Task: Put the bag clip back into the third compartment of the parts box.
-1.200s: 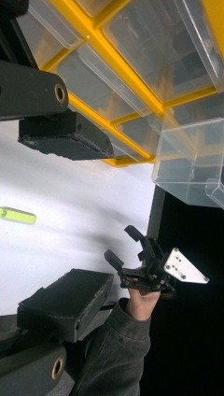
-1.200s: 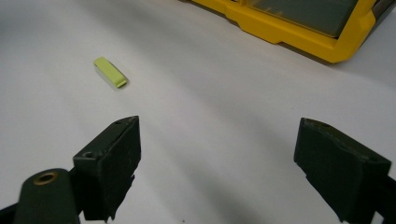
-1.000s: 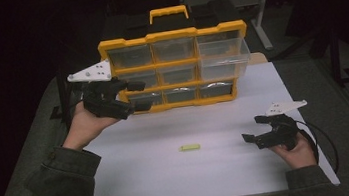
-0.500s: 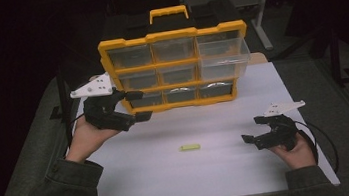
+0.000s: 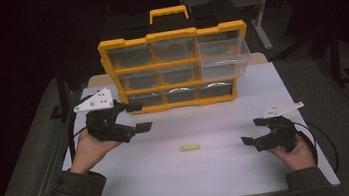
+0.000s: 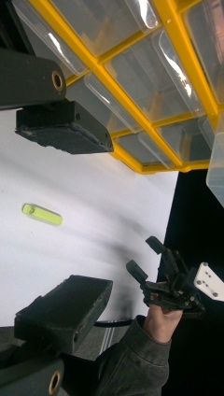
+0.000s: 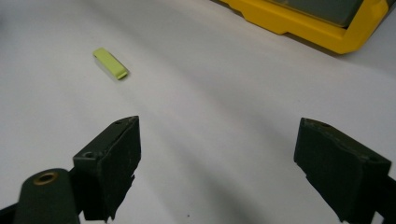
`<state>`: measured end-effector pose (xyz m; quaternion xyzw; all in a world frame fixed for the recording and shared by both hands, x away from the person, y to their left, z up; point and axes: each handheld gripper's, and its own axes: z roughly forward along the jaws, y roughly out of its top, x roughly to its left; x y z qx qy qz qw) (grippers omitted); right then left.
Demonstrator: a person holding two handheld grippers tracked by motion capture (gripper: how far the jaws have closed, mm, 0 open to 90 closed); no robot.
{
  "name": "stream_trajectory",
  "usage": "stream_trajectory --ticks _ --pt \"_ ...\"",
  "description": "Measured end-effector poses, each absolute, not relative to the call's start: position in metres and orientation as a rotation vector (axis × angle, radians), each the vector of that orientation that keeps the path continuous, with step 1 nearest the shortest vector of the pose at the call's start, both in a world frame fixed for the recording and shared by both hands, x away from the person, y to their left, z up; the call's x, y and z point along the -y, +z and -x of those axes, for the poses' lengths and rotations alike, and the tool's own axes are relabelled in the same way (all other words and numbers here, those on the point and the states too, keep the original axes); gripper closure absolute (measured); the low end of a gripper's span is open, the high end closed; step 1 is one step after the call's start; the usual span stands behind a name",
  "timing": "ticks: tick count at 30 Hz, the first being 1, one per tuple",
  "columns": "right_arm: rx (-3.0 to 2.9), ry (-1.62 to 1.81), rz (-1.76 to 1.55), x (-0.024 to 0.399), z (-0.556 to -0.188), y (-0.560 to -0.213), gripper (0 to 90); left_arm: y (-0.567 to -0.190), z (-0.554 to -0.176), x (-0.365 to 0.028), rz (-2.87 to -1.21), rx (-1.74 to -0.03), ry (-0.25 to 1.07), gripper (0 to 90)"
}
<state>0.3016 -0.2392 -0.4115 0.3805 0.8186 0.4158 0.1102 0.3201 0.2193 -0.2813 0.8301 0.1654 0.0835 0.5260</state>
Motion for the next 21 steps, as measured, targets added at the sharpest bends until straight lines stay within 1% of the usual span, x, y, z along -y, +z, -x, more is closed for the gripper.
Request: stream_trajectory --ticks 7,11,21 --pt "-2.420 1.217 -1.105 0.240 -0.303 -0.413 13.7 -0.285 -0.319 -0.220 -1.996 -0.413 0.213 26.8" --pt "-2.428 1.204 -1.110 0.240 -0.301 -0.413 13.8 -0.288 -0.314 -0.226 -1.960 -0.421 0.222 26.0" --pt "-2.421 1.222 -1.115 0.242 -0.299 -0.413 13.6 -0.299 -0.308 -0.231 -1.971 -0.445 0.247 25.2"
